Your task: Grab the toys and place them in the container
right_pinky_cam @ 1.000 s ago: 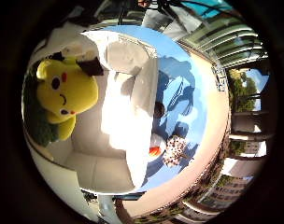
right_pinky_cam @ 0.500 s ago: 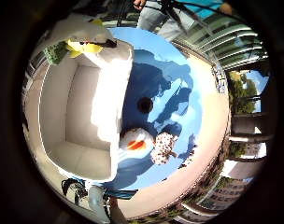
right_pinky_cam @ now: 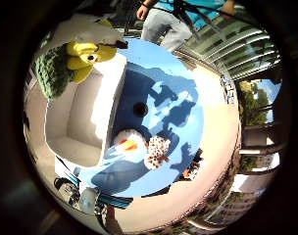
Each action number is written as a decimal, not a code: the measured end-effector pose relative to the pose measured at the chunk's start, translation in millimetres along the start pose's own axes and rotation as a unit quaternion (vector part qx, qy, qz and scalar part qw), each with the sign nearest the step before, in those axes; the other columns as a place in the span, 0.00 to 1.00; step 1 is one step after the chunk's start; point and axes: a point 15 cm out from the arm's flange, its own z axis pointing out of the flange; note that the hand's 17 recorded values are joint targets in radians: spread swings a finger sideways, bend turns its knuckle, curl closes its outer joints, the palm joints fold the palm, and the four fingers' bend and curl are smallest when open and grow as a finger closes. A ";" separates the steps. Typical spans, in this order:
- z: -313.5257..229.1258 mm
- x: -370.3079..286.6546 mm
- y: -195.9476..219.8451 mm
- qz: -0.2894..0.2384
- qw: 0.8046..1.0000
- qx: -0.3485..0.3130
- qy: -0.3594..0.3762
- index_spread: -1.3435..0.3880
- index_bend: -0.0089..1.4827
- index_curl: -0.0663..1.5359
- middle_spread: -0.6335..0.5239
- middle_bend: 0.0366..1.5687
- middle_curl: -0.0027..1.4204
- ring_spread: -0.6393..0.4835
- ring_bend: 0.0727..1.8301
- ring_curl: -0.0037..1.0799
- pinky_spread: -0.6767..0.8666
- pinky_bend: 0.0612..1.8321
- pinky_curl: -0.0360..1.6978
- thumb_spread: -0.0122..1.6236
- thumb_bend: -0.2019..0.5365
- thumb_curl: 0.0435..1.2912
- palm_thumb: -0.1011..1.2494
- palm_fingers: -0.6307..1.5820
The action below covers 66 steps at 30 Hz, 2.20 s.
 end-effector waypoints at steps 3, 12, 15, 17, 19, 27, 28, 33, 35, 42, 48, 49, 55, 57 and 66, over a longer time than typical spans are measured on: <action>19.6 -20.3 -15.0 -0.014 1.000 -0.007 -0.008 0.52 0.23 0.27 0.57 0.04 0.23 0.83 0.26 0.28 0.76 0.57 0.14 0.71 0.25 0.25 0.52 0.35; 58.3 -13.8 -46.7 -0.005 1.000 0.012 -0.004 0.56 0.71 0.40 0.57 0.06 0.18 0.83 0.17 0.25 0.77 0.47 0.09 0.70 0.24 0.25 0.54 0.39; 52.4 -13.0 -50.2 -0.003 1.000 0.022 0.001 0.59 0.54 0.37 0.57 0.10 0.19 0.84 0.22 0.28 0.78 0.50 0.10 0.70 0.24 0.25 0.54 0.35; 40.8 -5.3 -46.1 0.004 1.000 0.029 0.007 0.60 0.37 0.34 0.57 0.13 0.21 0.84 0.25 0.29 0.77 0.53 0.11 0.70 0.23 0.25 0.54 0.33; 21.4 9.1 -37.2 0.016 0.999 0.040 0.016 0.59 0.29 0.30 0.57 0.13 0.21 0.84 0.26 0.30 0.78 0.54 0.11 0.70 0.23 0.25 0.54 0.33; -40.0 120.9 62.6 0.091 0.990 -0.007 0.112 0.65 0.13 0.24 0.60 0.11 0.23 0.85 0.26 0.29 0.77 0.56 0.10 0.70 0.22 0.24 0.50 0.34; -44.2 146.9 86.7 0.110 0.985 -0.025 0.131 0.66 0.11 0.23 0.61 0.10 0.23 0.85 0.26 0.29 0.77 0.56 0.10 0.70 0.23 0.24 0.50 0.34; -13.7 223.3 172.8 0.183 0.968 -0.106 0.137 0.69 0.10 0.22 0.64 0.10 0.23 0.85 0.26 0.29 0.78 0.56 0.10 0.70 0.23 0.24 0.48 0.34; 14.2 243.3 200.3 0.205 0.961 -0.140 0.122 0.71 0.10 0.21 0.65 0.10 0.24 0.86 0.26 0.29 0.77 0.55 0.09 0.71 0.23 0.24 0.47 0.34; 111.3 283.3 260.2 0.258 0.941 -0.207 0.070 0.76 0.10 0.20 0.69 0.10 0.24 0.86 0.28 0.29 0.77 0.56 0.09 0.71 0.24 0.23 0.46 0.35; 161.1 285.3 273.8 0.274 0.932 -0.235 0.046 0.79 0.09 0.18 0.69 0.11 0.25 0.86 0.31 0.30 0.77 0.57 0.08 0.71 0.24 0.23 0.46 0.38; 165.3 284.3 273.7 0.273 0.931 -0.238 0.044 0.79 0.09 0.18 0.68 0.11 0.25 0.86 0.33 0.30 0.77 0.58 0.08 0.71 0.24 0.23 0.47 0.40; 180.5 278.8 273.8 0.262 0.929 -0.259 0.041 0.76 0.07 0.14 0.56 0.26 0.30 0.78 0.46 0.35 0.73 0.70 0.10 0.71 0.27 0.24 0.53 0.61; 180.2 279.3 274.6 0.259 0.928 -0.263 0.043 0.72 0.08 0.12 0.53 0.37 0.35 0.73 0.55 0.39 0.71 0.70 0.10 0.71 0.30 0.26 0.59 0.70; 78.6 292.7 251.4 0.287 0.940 -0.159 0.097 0.56 0.25 0.07 0.41 0.65 0.56 0.55 0.72 0.60 0.61 0.86 0.15 0.65 0.35 0.38 0.80 0.76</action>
